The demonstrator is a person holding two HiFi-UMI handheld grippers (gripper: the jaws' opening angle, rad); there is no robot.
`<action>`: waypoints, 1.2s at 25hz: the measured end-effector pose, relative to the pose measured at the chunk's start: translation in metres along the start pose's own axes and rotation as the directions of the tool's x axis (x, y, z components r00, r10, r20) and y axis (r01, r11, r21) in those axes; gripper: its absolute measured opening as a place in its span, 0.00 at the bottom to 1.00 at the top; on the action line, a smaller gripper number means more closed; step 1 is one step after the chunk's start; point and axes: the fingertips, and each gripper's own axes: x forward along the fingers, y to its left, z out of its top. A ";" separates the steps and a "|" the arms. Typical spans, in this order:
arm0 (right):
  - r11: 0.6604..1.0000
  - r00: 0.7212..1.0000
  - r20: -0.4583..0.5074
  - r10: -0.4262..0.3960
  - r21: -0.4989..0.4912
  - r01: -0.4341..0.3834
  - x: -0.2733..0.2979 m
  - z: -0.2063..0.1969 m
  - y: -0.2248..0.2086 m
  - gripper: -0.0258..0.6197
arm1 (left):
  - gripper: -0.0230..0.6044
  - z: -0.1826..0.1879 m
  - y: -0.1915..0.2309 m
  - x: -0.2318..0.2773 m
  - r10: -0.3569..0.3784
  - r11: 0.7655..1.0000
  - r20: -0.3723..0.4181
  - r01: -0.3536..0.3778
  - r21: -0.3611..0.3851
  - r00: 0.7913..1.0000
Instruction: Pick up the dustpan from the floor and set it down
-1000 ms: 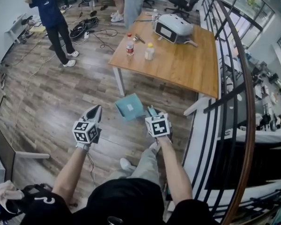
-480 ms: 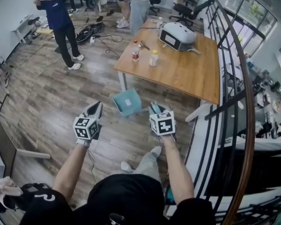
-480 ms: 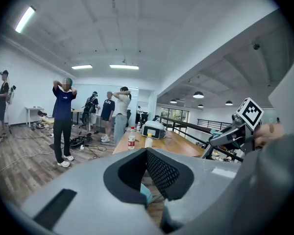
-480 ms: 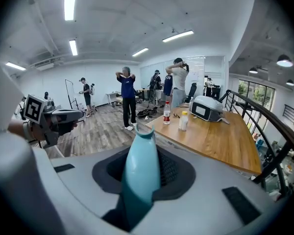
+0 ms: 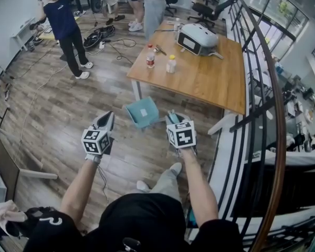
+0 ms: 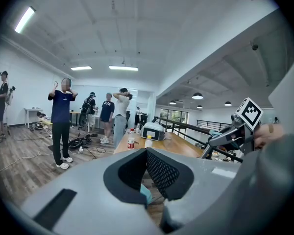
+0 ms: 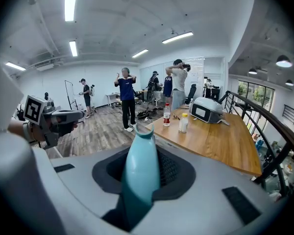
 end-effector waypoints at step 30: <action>0.999 0.978 -0.203 0.047 0.030 -0.042 0.101 -0.107 0.004 0.18 | 0.03 -0.103 0.000 0.037 -0.019 0.996 -0.114 0.009 -0.090 0.993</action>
